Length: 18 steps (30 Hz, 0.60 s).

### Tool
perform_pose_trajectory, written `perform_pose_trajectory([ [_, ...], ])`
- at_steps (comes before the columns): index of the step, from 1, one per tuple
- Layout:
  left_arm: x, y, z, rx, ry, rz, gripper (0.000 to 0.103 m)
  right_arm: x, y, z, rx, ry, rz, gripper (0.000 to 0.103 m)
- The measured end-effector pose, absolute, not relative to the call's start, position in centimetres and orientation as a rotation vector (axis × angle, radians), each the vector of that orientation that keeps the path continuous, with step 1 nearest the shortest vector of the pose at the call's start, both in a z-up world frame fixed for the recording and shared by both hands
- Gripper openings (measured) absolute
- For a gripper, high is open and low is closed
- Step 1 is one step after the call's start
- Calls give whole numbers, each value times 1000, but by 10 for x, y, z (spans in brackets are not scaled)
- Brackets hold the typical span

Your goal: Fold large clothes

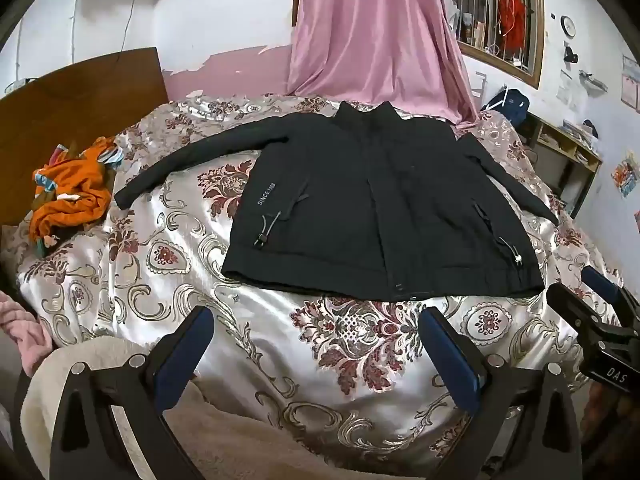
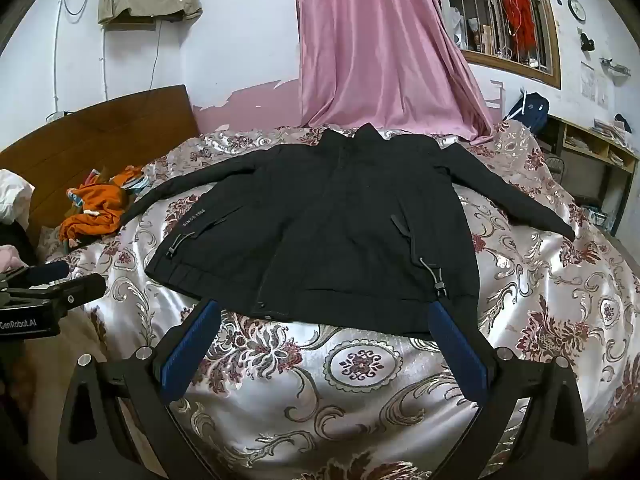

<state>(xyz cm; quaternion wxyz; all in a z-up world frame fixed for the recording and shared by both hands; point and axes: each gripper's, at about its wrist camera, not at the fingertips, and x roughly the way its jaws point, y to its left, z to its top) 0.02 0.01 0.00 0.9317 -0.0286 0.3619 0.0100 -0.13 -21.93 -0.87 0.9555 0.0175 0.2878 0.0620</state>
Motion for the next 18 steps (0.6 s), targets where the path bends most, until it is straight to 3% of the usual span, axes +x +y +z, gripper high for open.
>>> perform_pose_trajectory([
  [18,0,0,0,-45,735,25,103,-2,-218,-8,35,586,127,102],
])
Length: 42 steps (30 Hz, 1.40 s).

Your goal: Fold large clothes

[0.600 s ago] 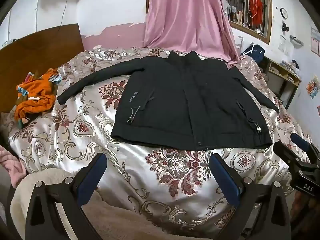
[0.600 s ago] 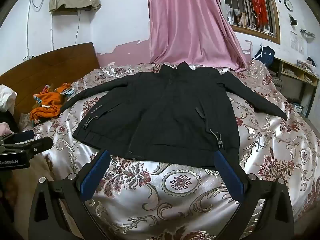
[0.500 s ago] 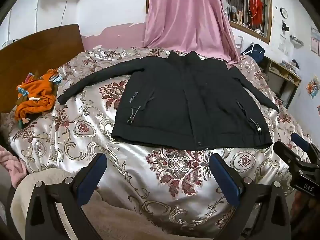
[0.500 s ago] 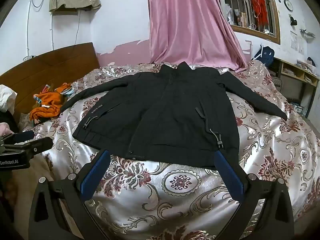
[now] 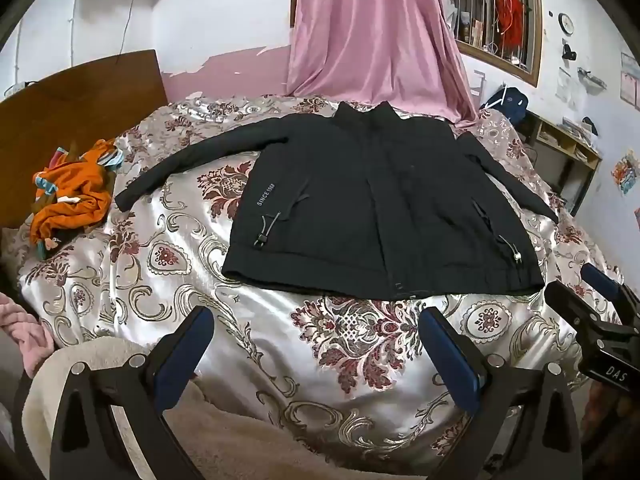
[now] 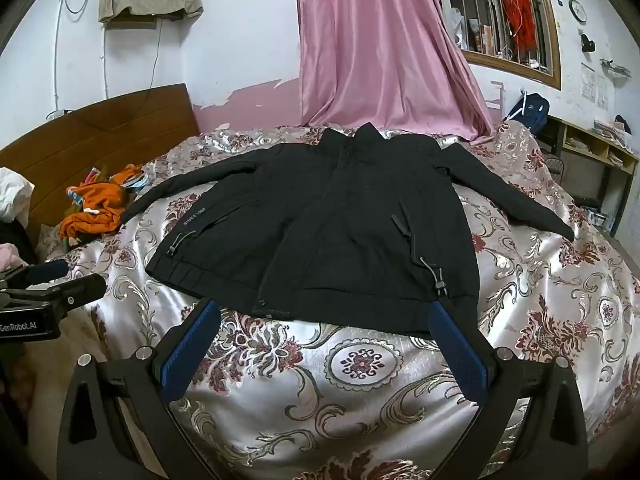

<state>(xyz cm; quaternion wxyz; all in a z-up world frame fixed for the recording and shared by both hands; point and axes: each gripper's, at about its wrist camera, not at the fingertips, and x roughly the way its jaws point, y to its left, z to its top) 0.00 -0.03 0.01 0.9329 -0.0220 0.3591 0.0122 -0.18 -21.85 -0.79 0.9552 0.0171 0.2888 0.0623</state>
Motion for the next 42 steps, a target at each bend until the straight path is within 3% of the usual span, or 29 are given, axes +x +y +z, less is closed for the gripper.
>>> perform_pose_trajectory([
  [42,0,-1,0,-42,733,26,103,2,-216,-6,34,594,130,102],
])
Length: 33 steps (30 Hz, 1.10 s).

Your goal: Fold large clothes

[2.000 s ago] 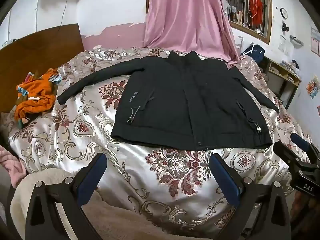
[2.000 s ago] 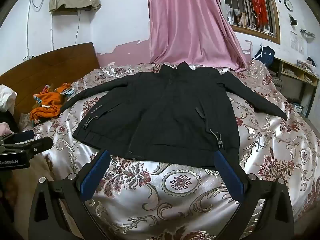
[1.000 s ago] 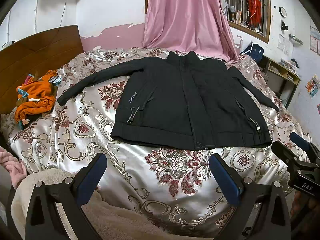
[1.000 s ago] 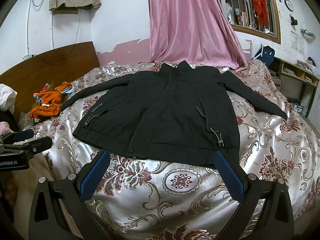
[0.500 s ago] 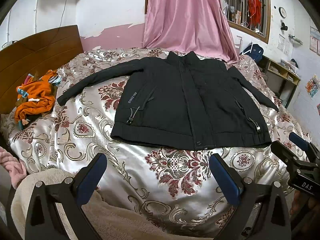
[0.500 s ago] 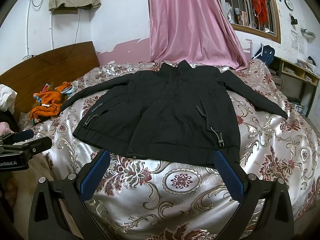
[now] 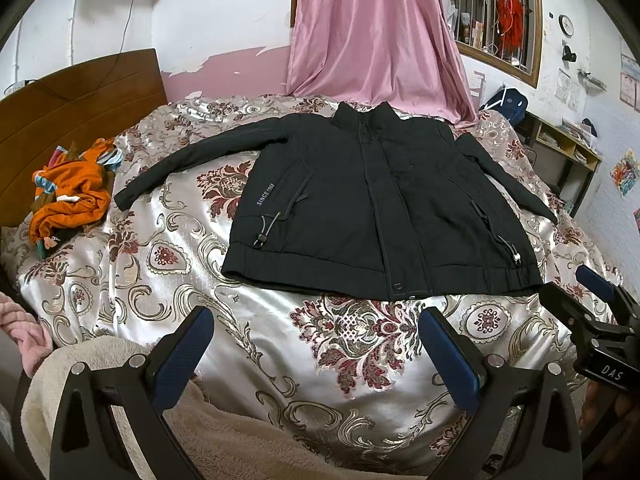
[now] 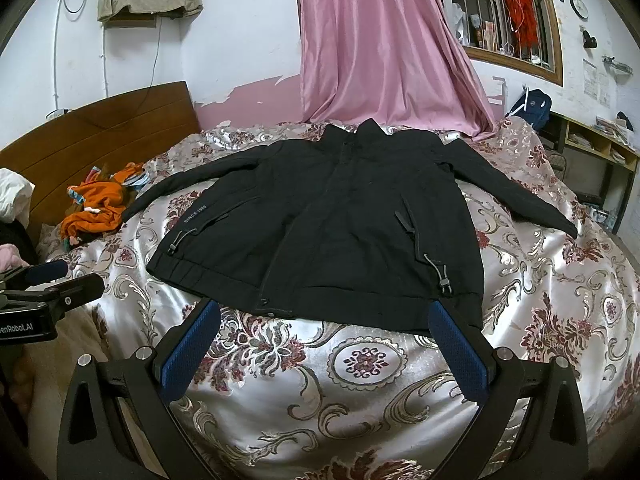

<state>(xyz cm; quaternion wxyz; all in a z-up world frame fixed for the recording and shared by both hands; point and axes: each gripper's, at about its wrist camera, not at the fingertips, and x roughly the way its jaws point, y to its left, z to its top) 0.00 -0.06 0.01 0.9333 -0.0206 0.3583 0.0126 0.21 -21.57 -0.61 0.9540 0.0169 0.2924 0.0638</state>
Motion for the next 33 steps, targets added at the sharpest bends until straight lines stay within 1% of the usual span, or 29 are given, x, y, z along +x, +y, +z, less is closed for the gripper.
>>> perform_pose_trajectory([
  [33,0,0,0,-42,735,26,103,3,-218,-9,42,600,130,102],
])
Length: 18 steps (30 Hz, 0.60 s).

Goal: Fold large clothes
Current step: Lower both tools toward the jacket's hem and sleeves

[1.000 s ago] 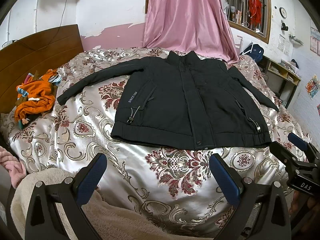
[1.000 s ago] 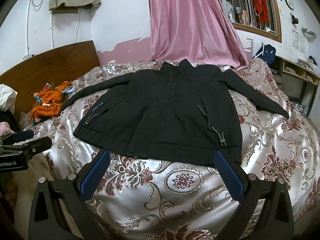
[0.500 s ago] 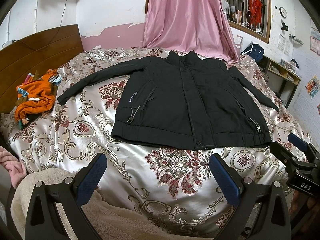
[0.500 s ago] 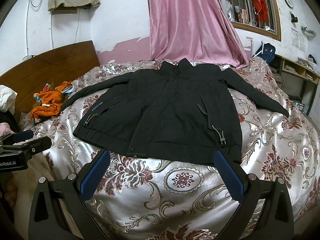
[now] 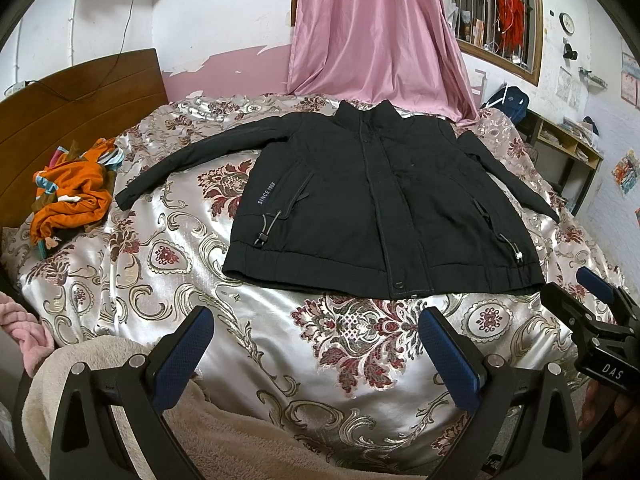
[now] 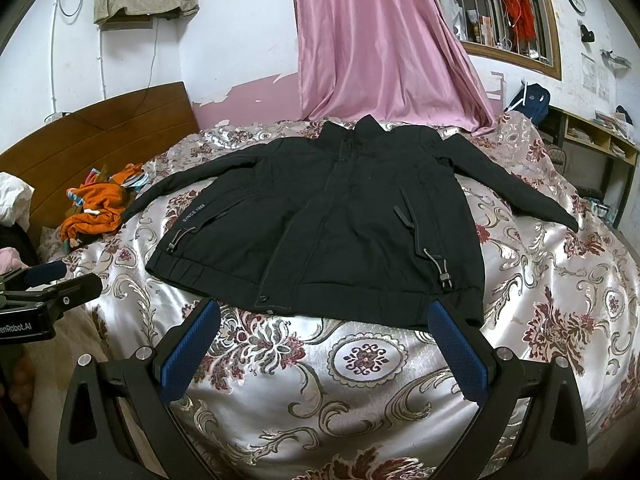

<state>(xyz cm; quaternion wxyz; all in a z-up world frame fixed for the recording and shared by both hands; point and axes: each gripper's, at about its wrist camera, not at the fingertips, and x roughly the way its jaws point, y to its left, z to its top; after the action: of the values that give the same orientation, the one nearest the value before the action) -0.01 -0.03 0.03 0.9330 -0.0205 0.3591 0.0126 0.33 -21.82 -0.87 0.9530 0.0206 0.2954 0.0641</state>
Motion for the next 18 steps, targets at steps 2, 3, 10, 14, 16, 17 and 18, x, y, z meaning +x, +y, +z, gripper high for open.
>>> perform_pose_trajectory([
  [2,0,0,0,-44,736,25,103,4,-219,-9,43,600,130,102],
  [3,0,0,0,-45,738,23,103,5,-221,-8,41,600,130,102],
  [10,15,0,-3,-67,801,-36,103,7,-219,-1,57,594,135,102],
  [14,36,5,24,-22,811,-20,103,14,-229,11,77,575,143,102],
  [16,47,9,42,-21,809,-14,103,18,-233,20,88,564,149,102],
  [17,52,11,56,-26,803,-9,103,20,-232,27,89,556,154,102],
  [18,56,12,68,-27,795,-7,103,25,-234,32,91,554,157,102],
])
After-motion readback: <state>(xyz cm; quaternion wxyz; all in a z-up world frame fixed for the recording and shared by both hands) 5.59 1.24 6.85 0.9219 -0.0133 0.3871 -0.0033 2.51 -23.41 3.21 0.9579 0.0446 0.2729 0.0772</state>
